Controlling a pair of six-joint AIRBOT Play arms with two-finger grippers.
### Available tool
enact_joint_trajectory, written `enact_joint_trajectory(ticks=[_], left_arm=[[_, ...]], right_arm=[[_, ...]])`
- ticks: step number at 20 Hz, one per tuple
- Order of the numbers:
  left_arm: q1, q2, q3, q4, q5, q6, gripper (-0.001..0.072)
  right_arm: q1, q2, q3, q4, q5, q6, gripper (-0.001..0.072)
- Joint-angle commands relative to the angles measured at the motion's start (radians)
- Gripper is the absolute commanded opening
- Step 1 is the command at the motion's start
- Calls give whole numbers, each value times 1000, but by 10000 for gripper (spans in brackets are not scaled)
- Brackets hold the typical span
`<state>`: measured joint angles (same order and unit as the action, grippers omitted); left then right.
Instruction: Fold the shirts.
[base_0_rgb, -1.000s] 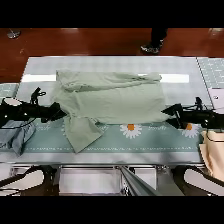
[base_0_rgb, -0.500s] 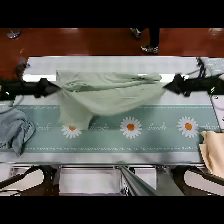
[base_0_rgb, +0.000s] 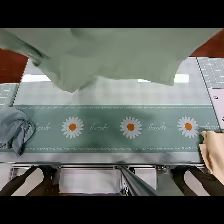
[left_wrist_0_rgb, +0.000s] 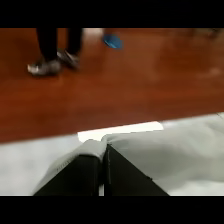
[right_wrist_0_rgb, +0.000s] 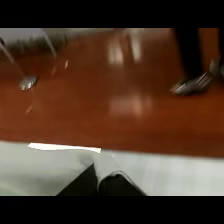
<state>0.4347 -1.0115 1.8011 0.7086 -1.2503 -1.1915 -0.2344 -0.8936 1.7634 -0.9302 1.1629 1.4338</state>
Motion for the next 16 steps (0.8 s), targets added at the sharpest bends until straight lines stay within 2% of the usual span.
enact_joint_trajectory(ticks=[1, 4, 8, 12, 16], left_arm=[[20, 171, 94, 259, 10, -141, 26], [11, 328, 94, 441, -5, -211, 27], [-101, 462, 93, 560, -51, -264, 26], [-182, 472, 58, 625, -113, -288, 26], [-180, 405, -152, 595, -123, -288, 26]], right_arm=[[1, 206, 47, -163, 8, 54, 43], [1, 314, 47, -305, 90, 110, 43], [1, 359, 47, -426, 320, 192, 43], [1, 326, 42, -430, 496, 201, 44], [1, 266, -87, -349, 496, 192, 43]])
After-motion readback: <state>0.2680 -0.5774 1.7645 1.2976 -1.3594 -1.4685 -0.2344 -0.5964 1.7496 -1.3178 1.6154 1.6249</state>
